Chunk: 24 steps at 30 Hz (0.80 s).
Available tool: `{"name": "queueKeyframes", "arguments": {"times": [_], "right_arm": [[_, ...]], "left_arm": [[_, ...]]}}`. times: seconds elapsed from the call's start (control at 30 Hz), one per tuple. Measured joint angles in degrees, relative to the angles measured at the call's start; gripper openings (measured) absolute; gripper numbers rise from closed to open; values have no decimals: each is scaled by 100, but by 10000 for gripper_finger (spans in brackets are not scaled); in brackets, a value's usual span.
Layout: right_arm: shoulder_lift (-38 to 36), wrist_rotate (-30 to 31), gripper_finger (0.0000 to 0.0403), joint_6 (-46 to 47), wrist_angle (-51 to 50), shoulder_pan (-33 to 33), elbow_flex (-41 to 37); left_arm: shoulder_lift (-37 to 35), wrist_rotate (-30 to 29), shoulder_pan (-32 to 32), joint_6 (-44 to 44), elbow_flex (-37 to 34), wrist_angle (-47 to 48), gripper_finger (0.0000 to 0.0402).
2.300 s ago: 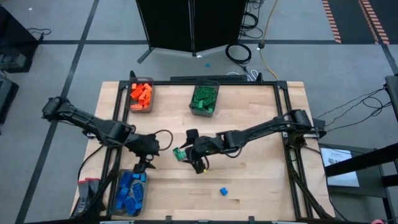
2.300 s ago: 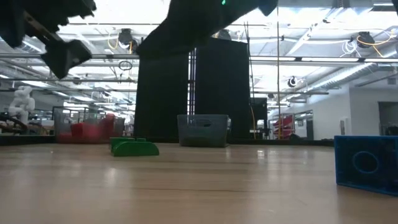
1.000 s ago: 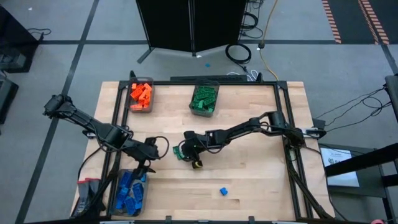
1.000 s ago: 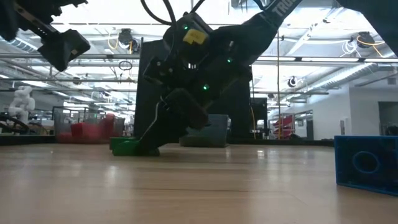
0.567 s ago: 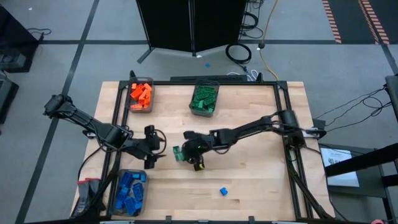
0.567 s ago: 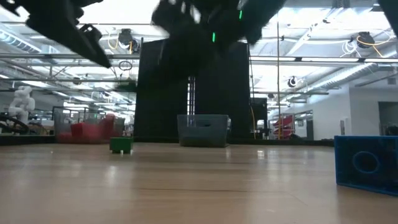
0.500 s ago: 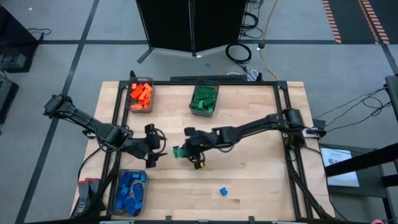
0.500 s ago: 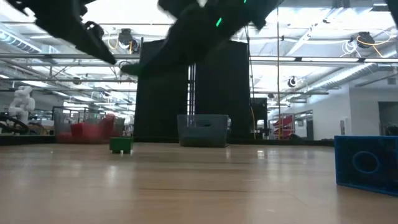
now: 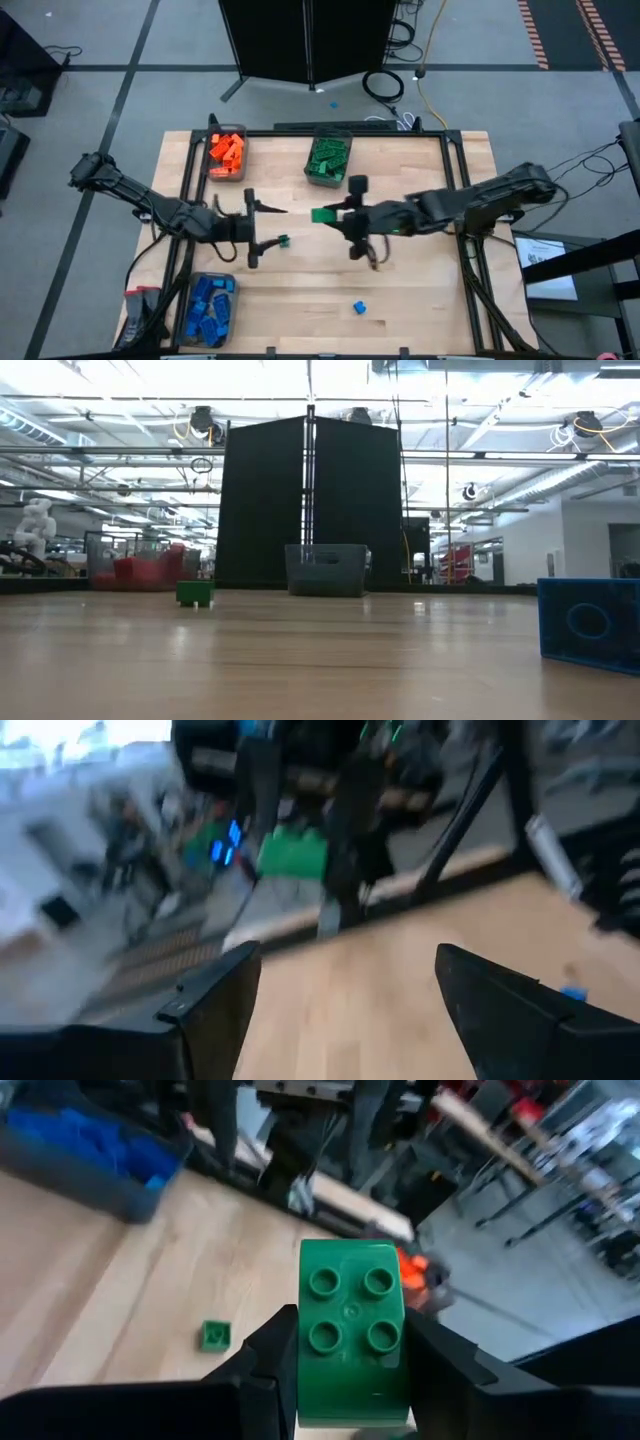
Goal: Sort blocks
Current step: Put the green game piece into the top right black transparent bin
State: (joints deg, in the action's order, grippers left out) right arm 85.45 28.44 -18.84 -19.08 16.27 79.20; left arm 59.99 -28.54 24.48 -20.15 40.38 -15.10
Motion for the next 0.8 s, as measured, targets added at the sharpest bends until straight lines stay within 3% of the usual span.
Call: {"name": "queueKeyframes", "arguments": {"times": [0.17,0.3,0.47,0.8], "right_arm": [[-156,166,119,-323,178,354,0],[-114,451,119,-331,230,422,0],[85,445,119,-611,493,374,-2],[181,432,119,-886,860,274,-2]], "left_arm": [[16,835,-307,-471,-108,-1047,301],[194,1176,-640,-606,-441,-1953,301],[558,1590,-903,-612,-448,-2170,301],[1198,1631,-993,-736,-450,-3087,301]]}}
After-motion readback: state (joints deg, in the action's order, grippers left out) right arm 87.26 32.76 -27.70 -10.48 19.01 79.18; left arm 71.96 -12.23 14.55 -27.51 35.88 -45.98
